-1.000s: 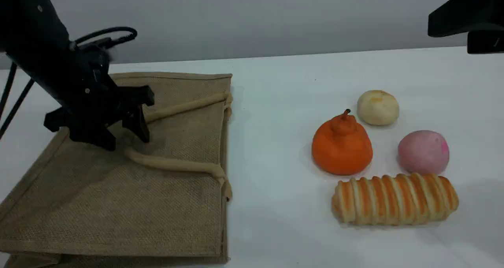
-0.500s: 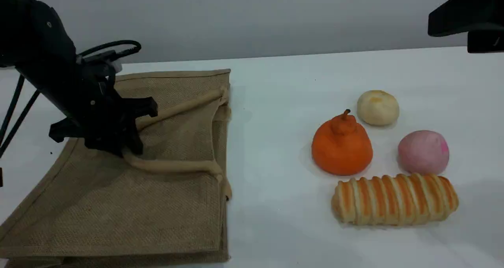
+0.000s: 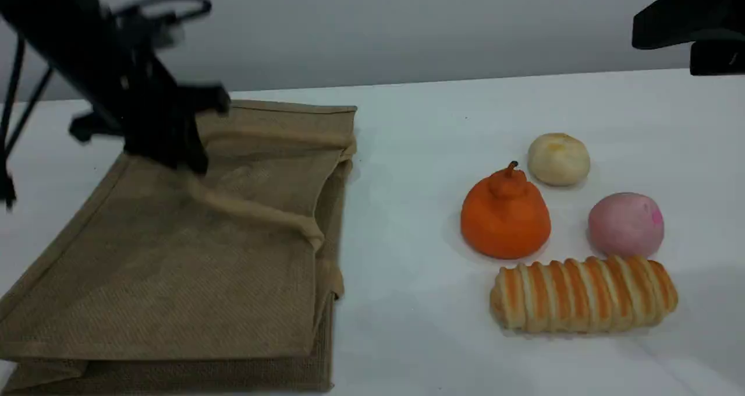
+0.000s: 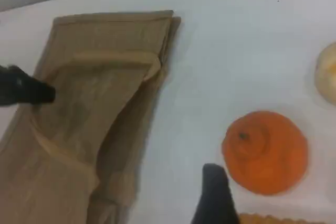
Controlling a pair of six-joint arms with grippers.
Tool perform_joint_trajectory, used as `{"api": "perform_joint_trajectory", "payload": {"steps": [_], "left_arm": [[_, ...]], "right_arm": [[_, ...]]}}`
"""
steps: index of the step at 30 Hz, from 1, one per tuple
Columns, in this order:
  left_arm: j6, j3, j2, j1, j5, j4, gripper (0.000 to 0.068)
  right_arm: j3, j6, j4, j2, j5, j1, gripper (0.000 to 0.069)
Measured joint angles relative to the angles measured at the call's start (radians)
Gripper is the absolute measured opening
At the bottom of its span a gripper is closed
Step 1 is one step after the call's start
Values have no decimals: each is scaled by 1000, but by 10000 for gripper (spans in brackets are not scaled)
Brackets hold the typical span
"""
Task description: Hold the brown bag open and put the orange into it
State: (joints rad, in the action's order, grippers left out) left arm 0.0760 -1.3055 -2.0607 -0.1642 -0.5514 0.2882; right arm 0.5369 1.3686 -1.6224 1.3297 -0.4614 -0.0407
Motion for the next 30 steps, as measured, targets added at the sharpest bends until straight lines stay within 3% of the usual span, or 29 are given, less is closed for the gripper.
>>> {"api": "perform_joint_trajectory", "payload": {"steps": [8,18,30], "left_arm": [[57,-121,208,-2,-235,5,86],[121,-124,482,-41,-436,1,85],[127,-125,571,-59,-493,1,83]], "right_arm": [[0,28,-38,69,48,-102,442],[37,203,-123,221,102,-181,442],[152,202,-123,395,96,-181,442]]}}
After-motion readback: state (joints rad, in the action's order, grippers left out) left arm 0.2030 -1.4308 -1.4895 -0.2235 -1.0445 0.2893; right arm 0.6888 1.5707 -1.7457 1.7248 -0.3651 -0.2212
